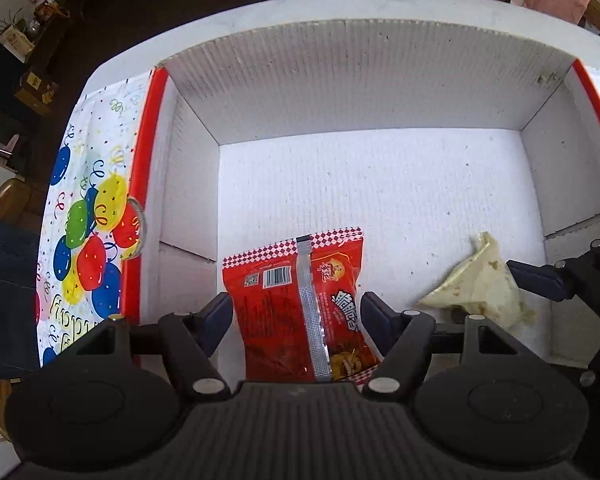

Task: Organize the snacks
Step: 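Open left tool over box while right tool releases cream pouch there, then withdraw both tools from the box back over the snack pile, then lower left tool onto light blue packet while right tool lowers onto Minion snack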

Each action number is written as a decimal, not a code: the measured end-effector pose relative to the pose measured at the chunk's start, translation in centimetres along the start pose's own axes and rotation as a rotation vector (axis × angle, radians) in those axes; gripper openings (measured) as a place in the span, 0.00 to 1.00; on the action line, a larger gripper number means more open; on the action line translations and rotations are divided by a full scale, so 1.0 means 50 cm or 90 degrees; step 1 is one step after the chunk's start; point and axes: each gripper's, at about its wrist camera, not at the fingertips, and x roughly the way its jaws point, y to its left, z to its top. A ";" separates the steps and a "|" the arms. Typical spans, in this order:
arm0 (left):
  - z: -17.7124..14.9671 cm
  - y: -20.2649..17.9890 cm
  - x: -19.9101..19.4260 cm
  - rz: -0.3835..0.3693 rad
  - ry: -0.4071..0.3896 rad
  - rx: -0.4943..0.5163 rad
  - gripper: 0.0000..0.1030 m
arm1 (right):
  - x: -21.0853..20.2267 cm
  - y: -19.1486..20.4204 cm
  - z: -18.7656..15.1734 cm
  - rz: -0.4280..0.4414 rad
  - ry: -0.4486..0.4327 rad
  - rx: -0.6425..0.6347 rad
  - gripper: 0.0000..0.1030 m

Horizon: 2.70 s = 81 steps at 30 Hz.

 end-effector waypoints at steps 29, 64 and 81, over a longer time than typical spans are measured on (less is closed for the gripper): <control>-0.190 0.088 -0.259 -0.101 -0.223 -0.021 0.68 | -0.294 0.021 -0.098 0.069 -0.205 0.102 0.71; -0.554 0.218 -0.347 -0.152 -0.344 -0.040 0.83 | -0.389 0.212 -0.353 0.079 -0.322 0.118 1.00; -0.563 0.332 -0.167 -0.167 -0.195 -0.106 0.88 | -0.270 0.279 -0.454 0.041 -0.208 0.130 1.00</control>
